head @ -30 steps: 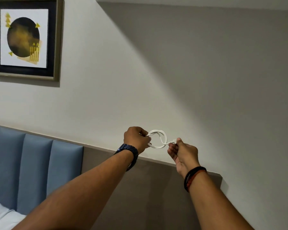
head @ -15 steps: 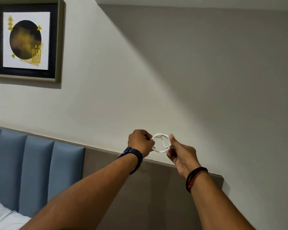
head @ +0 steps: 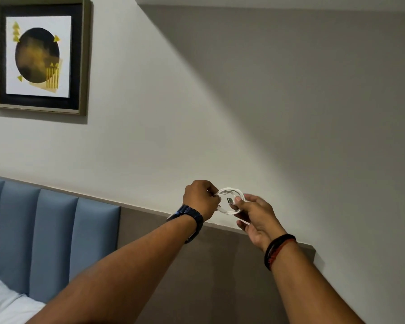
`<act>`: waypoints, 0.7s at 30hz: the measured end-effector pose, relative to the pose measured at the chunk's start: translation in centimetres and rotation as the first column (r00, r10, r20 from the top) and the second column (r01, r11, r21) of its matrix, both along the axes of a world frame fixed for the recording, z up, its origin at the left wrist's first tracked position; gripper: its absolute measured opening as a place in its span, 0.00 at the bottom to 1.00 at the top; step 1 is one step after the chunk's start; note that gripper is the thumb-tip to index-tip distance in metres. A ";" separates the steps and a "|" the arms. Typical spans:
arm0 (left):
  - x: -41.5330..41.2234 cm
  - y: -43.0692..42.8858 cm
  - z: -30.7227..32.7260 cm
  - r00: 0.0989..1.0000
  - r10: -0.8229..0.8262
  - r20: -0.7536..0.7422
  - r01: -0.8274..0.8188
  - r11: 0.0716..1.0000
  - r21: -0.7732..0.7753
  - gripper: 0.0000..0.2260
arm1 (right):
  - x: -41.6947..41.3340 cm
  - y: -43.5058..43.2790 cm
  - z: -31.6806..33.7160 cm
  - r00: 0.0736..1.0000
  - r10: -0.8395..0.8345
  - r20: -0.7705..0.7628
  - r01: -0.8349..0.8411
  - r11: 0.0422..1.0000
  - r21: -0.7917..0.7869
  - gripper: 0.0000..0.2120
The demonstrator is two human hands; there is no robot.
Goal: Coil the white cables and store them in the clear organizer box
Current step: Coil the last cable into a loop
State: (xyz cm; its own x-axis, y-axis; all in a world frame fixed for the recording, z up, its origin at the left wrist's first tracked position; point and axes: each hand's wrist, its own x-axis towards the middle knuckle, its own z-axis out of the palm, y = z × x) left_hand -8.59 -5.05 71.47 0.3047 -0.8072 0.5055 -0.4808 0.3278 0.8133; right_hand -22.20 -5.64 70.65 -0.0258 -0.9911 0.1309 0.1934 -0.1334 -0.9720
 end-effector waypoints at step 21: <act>0.9 -0.2 -0.3 0.994 0.056 0.094 -0.058 0.998 0.019 0.03 | 0.3 0.5 -0.5 0.942 -0.051 -0.332 0.000 0.989 -0.151 0.20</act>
